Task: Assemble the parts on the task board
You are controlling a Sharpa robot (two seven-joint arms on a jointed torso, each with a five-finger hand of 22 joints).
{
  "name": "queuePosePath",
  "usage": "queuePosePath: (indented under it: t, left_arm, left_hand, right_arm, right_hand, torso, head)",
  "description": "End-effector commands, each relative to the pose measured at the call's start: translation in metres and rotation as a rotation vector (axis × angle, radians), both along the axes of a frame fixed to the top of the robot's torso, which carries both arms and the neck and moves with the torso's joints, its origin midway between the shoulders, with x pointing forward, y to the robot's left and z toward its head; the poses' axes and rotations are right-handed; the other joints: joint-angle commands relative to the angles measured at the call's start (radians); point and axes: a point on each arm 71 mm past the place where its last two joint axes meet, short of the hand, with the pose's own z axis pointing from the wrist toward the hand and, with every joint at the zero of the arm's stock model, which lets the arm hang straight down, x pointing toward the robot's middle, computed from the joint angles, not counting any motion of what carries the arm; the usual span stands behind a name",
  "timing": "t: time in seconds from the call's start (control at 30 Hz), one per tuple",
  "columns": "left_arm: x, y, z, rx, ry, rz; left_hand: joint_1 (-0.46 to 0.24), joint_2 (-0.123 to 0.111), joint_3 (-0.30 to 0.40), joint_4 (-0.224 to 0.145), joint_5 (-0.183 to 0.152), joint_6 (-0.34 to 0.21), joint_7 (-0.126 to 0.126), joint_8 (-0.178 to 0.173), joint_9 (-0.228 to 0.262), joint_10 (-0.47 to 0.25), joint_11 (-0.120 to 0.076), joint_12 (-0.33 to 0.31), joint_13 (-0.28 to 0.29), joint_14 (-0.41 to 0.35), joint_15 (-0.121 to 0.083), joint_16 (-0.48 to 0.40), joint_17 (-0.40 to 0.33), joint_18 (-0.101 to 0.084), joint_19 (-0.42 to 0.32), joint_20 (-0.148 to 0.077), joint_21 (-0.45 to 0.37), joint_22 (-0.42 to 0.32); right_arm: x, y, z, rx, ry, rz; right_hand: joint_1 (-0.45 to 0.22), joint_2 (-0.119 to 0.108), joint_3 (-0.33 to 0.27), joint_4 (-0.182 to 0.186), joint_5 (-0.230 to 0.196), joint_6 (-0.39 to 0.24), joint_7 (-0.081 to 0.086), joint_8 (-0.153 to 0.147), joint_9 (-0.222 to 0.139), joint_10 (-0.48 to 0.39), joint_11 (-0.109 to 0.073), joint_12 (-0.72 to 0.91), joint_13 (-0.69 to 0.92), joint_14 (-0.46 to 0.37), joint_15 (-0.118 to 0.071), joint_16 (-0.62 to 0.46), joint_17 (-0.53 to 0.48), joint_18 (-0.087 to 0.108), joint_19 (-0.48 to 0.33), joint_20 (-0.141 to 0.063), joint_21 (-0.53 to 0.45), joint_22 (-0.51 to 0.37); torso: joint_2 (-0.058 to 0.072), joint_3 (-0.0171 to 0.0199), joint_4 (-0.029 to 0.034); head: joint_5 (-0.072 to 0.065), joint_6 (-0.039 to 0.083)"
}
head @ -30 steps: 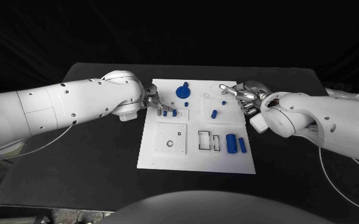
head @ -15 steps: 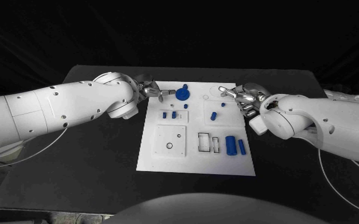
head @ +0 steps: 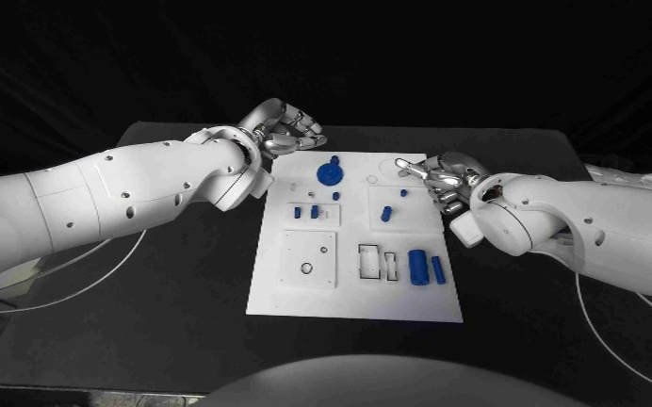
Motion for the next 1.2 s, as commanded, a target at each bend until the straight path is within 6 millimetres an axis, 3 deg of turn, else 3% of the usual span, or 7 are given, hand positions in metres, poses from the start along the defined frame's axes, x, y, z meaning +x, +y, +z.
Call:
queuePosePath:
  t: [0.03,0.1,0.17,0.33,0.6,0.83,1.2]
  left_arm:
    - [-0.001,-0.017,0.008,0.020,-0.151,-0.166]
    - [-0.002,-0.025,0.008,0.092,-0.198,-0.225]
    - [-0.003,-0.033,0.006,0.182,-0.253,-0.292]
    - [-0.008,-0.052,-0.006,0.379,-0.339,-0.435]
    - [-0.015,-0.068,-0.030,0.556,-0.347,-0.560]
    - [-0.016,-0.069,-0.039,0.599,-0.324,-0.583]
    - [-0.012,-0.068,-0.044,0.647,-0.287,-0.542]
  left_hand:
    - [0.043,-0.001,0.011,-0.005,-0.038,0.019,0.003,-0.017,-0.054,0.023,0.008,-0.066,-0.097,0.104,0.003,0.003,0.263,-0.007,0.103,0.012,0.002,0.263]
    - [0.072,-0.006,0.024,-0.006,-0.075,0.045,-0.003,-0.020,-0.102,0.063,0.007,-0.105,-0.173,0.104,0.002,0.003,0.263,-0.007,0.103,0.013,0.002,0.263]
    - [0.083,-0.008,0.033,-0.005,-0.091,0.060,-0.004,-0.019,-0.125,0.084,0.005,-0.122,-0.207,0.104,0.001,0.003,0.263,-0.007,0.103,0.012,0.002,0.263]
    - [0.125,-0.008,0.074,-0.006,-0.189,0.099,-0.019,-0.017,-0.179,0.149,-0.010,-0.165,-0.287,0.104,-0.009,0.003,0.263,-0.007,0.103,0.004,0.002,0.263]
    - [0.168,-0.005,0.132,-0.007,-0.298,0.136,-0.029,-0.016,-0.227,0.198,-0.011,-0.210,-0.362,0.104,-0.011,0.003,0.263,-0.007,0.103,0.000,0.002,0.263]
    - [0.164,-0.010,0.136,-0.006,-0.314,0.133,-0.028,-0.019,-0.240,0.193,-0.006,-0.221,-0.376,0.104,-0.008,0.003,0.263,-0.007,0.103,0.001,0.002,0.263]
    - [0.181,-0.016,0.160,-0.009,-0.317,0.089,-0.018,-0.020,-0.276,0.151,0.002,-0.226,-0.383,0.104,0.000,0.003,0.263,-0.007,0.103,0.006,0.002,0.263]
  right_arm:
    - [0.000,0.000,0.001,0.015,-0.022,0.007]
    - [0.000,0.000,0.002,0.016,-0.024,0.007]
    - [0.000,0.000,0.002,0.017,-0.029,0.009]
    - [0.000,0.001,0.003,0.019,-0.042,0.012]
    - [0.000,0.001,0.004,0.023,-0.059,0.014]
    - [0.000,-0.001,0.005,0.022,-0.074,0.010]
    - [0.000,-0.001,0.006,0.015,-0.088,0.016]
  right_hand:
    - [0.002,0.011,-0.007,-0.001,0.007,0.004,0.043,0.005,0.001,0.105,0.004,-0.001,0.262,0.106,0.007,0.004,0.263,-0.007,0.103,0.008,0.004,0.263]
    - [0.003,0.011,-0.007,-0.001,0.007,0.004,0.043,0.005,0.002,0.105,0.004,-0.001,0.262,0.106,0.007,0.004,0.263,-0.007,0.103,0.008,0.004,0.263]
    - [0.003,0.011,-0.007,-0.001,0.007,0.004,0.043,0.005,0.002,0.105,0.004,-0.001,0.262,0.106,0.007,0.004,0.263,-0.007,0.103,0.008,0.004,0.263]
    - [0.003,0.011,-0.007,-0.001,0.006,0.004,0.043,0.005,0.002,0.105,0.004,-0.001,0.262,0.106,0.008,0.004,0.263,-0.007,0.103,0.008,0.004,0.263]
    - [0.005,0.012,-0.007,-0.002,0.006,0.005,0.043,0.006,0.002,0.105,0.004,-0.001,0.262,0.106,0.008,0.004,0.263,-0.007,0.103,0.008,0.004,0.263]
    - [0.007,0.013,-0.008,-0.002,0.005,0.008,0.042,0.008,0.002,0.105,0.004,-0.001,0.262,0.106,0.008,0.004,0.263,-0.007,0.103,0.008,0.004,0.263]
    - [0.011,0.014,-0.010,-0.002,0.005,0.009,0.040,0.010,0.003,0.105,0.003,-0.001,0.262,0.106,0.007,0.004,0.263,-0.007,0.103,0.008,0.004,0.263]
  torso:
    - [0.001,-0.0002,-0.0003]
    - [0.001,-0.0004,0.0003]
    - [0.001,-0.0006,0.0002]
    - [0.000,-0.0002,0.0008]
    - [0.000,-0.0005,-0.0004]
    - [0.000,-0.0001,0.0021]
    - [0.000,-0.0006,0.0008]
  head:
    - [-0.004,0.002]
    - [-0.008,0.001]
    - [-0.011,0.001]
    - [-0.012,0.000]
    - [-0.016,-0.003]
    - [-0.014,-0.005]
    - [-0.012,-0.003]
